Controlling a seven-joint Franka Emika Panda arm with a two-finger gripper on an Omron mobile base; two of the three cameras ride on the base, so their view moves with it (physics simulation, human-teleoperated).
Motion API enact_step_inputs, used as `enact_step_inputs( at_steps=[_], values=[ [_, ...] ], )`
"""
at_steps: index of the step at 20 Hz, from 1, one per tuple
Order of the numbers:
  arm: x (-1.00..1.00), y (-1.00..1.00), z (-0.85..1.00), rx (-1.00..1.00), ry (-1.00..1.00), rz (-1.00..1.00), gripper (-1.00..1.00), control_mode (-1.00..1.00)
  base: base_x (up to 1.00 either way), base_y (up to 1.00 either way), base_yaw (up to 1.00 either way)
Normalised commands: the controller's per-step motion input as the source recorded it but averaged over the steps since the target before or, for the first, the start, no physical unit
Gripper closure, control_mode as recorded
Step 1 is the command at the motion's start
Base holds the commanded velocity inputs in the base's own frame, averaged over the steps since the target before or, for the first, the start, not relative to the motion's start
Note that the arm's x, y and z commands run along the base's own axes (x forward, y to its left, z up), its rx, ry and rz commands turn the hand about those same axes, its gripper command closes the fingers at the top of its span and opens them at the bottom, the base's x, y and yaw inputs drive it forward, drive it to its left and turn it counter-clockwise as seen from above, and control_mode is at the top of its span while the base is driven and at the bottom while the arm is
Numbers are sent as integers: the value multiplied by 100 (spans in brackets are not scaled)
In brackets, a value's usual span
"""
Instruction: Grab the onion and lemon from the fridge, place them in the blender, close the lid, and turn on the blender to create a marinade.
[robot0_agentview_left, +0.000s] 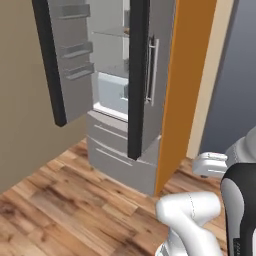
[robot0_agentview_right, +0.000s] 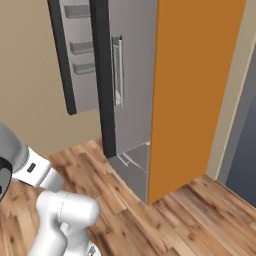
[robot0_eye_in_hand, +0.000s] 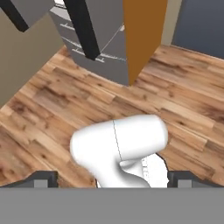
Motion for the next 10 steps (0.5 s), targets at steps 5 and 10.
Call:
enact_step_inputs(
  at_steps=[5, 10],
  values=[
    [0, 0, 0, 0, 0, 0, -100, 100, 89, 97, -28],
    [0, 0, 0, 0, 0, 0, -100, 100, 73, 83, -37]
  ],
)
